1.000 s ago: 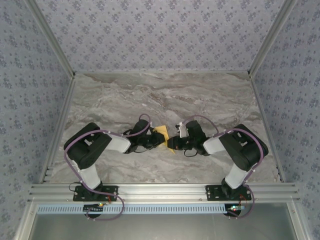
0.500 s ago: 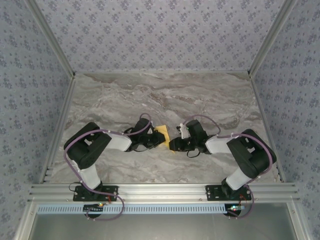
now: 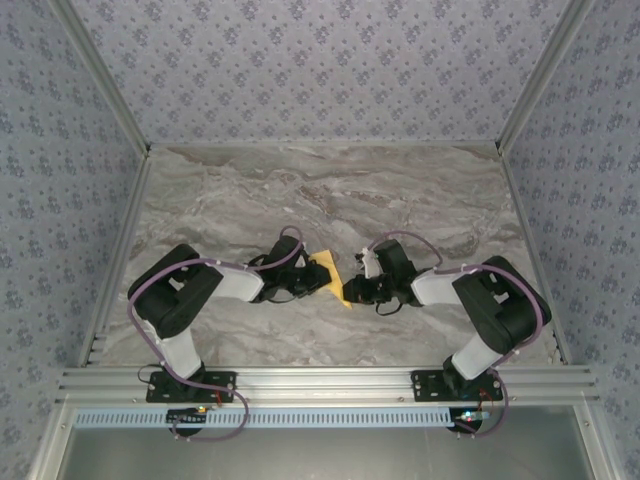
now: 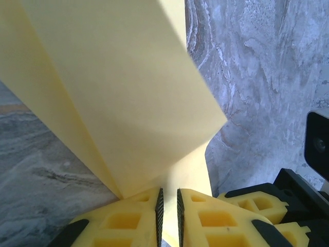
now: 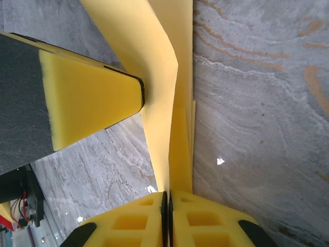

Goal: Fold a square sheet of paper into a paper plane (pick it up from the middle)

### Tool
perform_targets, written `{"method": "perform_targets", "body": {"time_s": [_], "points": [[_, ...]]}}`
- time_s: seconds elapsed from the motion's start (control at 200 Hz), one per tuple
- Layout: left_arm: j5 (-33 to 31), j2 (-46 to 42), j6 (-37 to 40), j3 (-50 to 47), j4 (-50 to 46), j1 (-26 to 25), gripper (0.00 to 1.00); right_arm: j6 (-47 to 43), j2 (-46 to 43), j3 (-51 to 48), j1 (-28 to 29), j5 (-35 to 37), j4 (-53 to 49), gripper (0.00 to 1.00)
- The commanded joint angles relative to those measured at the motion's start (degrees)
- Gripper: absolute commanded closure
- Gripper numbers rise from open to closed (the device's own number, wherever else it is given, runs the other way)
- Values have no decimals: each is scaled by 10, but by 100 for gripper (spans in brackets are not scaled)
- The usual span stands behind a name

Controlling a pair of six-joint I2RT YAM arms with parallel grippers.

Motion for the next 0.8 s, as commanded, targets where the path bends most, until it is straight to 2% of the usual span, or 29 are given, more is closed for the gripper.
{"method": "perform_targets", "body": {"time_s": [0.0,0.285,0.555,0.794], "points": [[5,-14,25,16,-29,-2,80,0,30,-1,-1,16,-47,88],[14,-57,31,-2,-26,-15,78,-9,41,6,1,14,-53,87],[13,-18,27,18,-21,-25,79,-9,37,6,3,16,-57,86],[7,7,27,25,-34,-25,79,-6,12,9,2,10,-68,81]]}}
